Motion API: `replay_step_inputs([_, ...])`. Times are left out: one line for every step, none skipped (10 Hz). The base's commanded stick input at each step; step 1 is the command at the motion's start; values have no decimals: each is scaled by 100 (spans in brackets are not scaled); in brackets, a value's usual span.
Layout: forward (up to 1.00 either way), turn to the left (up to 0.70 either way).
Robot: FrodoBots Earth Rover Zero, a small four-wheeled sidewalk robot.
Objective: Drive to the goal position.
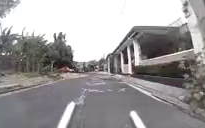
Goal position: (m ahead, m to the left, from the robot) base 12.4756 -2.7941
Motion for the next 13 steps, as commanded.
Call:
replay_step_inputs([85, 0])
replay_step_inputs([85, 0])
replay_step_inputs([85, 0])
replay_step_inputs([85, 0])
replay_step_inputs([85, 0])
replay_step_inputs([85, 0])
replay_step_inputs([85, 0])
replay_step_inputs([85, 0])
replay_step_inputs([85, 7])
replay_step_inputs([85, -6])
replay_step_inputs([85, -33])
replay_step_inputs([85, 0])
replay_step_inputs([85, 0])
